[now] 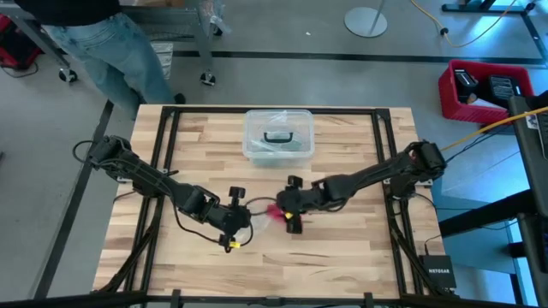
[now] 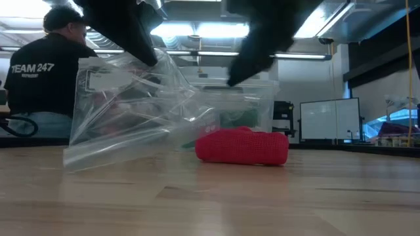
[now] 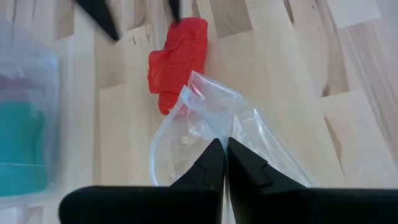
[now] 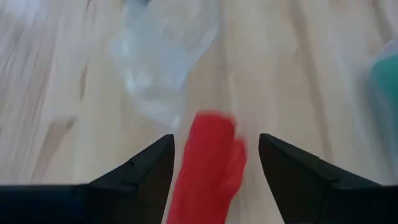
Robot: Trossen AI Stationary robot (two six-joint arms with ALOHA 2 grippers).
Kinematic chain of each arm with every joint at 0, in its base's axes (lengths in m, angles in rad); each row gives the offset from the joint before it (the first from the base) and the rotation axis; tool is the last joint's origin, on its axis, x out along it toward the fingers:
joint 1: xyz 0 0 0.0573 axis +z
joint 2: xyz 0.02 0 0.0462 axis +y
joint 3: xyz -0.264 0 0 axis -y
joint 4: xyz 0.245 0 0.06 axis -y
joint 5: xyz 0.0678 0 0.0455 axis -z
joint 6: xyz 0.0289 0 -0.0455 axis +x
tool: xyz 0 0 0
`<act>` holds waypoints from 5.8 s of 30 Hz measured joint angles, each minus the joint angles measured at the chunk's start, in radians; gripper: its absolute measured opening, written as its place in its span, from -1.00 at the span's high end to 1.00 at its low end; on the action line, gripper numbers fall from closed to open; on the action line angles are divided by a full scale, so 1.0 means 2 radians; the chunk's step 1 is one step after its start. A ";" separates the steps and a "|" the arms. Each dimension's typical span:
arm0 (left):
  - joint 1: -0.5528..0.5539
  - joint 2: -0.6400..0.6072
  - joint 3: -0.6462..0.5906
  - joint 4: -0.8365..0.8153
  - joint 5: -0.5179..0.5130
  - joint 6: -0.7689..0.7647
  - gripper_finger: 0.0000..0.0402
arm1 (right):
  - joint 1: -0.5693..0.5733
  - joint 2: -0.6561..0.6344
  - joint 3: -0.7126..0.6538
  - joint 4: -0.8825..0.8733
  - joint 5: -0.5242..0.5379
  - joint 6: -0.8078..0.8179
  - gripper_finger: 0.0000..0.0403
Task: Roll bandage
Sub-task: Put the red bandage into the transparent zip bag
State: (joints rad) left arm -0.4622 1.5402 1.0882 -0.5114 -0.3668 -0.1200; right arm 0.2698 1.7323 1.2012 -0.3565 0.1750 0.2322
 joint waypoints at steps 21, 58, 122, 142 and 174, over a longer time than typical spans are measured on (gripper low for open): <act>0.026 0.000 0.000 0.025 0.039 0.018 0.98 | 0.047 -0.002 -0.112 0.092 0.045 0.073 -0.18; -0.051 0.000 -0.005 -0.092 -0.015 -0.167 0.24 | -0.015 0.043 -0.076 0.110 -0.042 0.038 -0.40; -0.053 0.048 -0.149 0.031 -0.082 -0.423 0.24 | 0.018 0.093 -0.047 0.109 -0.053 0.089 0.06; -0.058 0.001 -0.086 0.025 -0.050 -0.319 0.24 | 0.055 0.052 -0.004 -0.023 0.075 0.010 0.06; -0.081 0.002 -0.050 -0.167 -0.121 -0.428 0.24 | 0.078 0.124 -0.018 0.089 -0.041 0.091 0.06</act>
State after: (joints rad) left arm -0.6238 1.5444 0.9889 -0.8451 -0.6091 -0.9752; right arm 0.4259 1.9796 1.1660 -0.1792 0.0921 0.4141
